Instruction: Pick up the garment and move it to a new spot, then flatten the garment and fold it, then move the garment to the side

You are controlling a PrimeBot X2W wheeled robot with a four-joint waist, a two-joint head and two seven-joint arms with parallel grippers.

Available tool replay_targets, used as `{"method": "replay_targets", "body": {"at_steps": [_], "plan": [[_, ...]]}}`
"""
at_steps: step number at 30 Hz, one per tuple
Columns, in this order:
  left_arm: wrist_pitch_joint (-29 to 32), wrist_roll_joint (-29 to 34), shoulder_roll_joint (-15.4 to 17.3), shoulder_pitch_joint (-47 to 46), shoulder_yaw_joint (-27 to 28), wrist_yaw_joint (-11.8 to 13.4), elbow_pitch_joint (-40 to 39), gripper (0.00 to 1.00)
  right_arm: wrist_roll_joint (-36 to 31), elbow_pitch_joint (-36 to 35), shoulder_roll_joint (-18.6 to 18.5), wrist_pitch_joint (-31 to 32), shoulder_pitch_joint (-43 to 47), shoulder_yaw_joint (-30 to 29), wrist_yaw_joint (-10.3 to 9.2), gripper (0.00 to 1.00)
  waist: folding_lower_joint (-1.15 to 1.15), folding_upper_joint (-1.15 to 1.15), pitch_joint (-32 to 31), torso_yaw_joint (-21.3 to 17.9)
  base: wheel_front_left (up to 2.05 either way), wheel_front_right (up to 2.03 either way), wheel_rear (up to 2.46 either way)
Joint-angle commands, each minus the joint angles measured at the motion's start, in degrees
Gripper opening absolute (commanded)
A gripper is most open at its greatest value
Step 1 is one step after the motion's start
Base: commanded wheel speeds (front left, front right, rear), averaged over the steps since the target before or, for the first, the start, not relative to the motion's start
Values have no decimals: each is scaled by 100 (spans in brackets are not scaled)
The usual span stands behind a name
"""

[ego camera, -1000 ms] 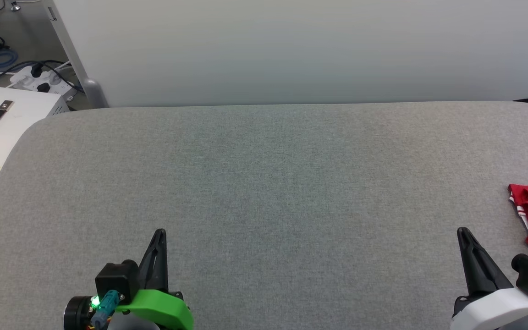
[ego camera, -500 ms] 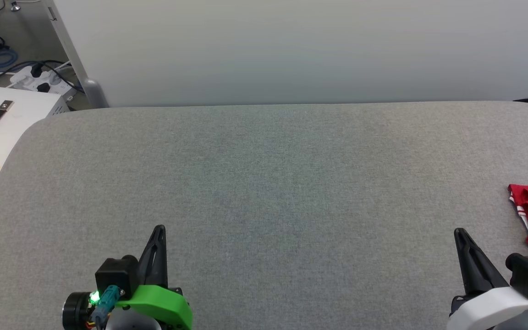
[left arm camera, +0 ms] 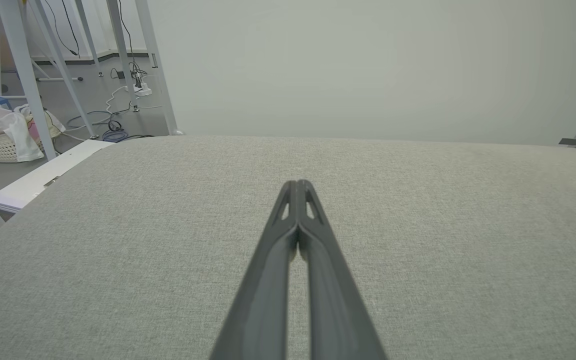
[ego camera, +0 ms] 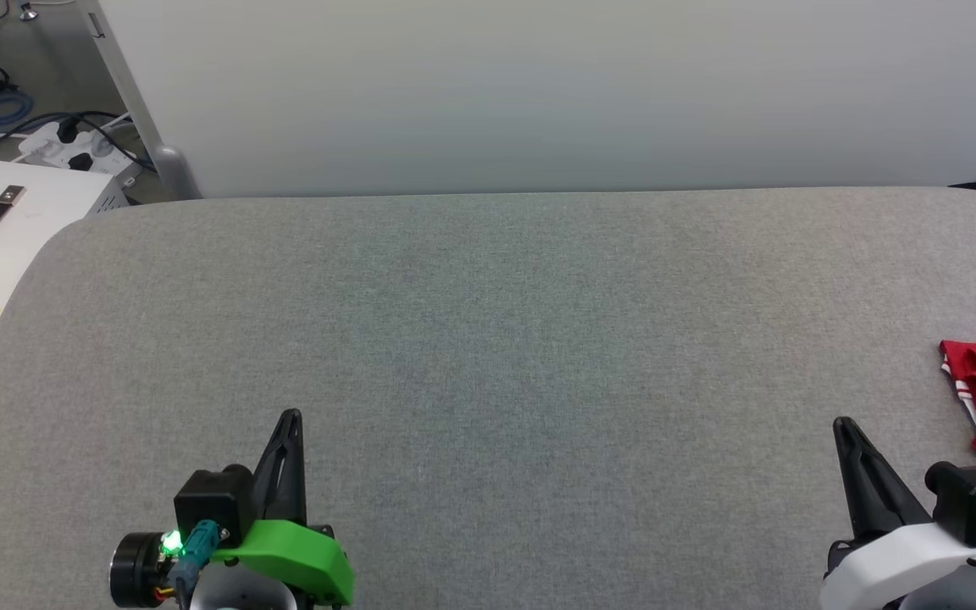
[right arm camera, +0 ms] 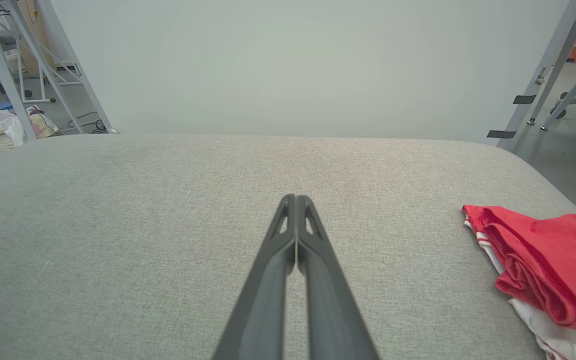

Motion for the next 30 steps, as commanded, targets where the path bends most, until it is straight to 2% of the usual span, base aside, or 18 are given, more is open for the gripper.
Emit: {"method": "replay_targets", "body": {"at_steps": [1, 30], "plan": [[42, 79, -56, -15, 54, -41, -33, 0, -72, 44, 12, -52, -133, 11, -1, 0, 0, 0, 0, 0, 0, 0, 0], [388, 639, -349, -28, 502, -306, -197, 0, -337, 391, 53, -157, -397, 67, -2, 0, 0, 0, 0, 0, 0, 0, 0]]}}
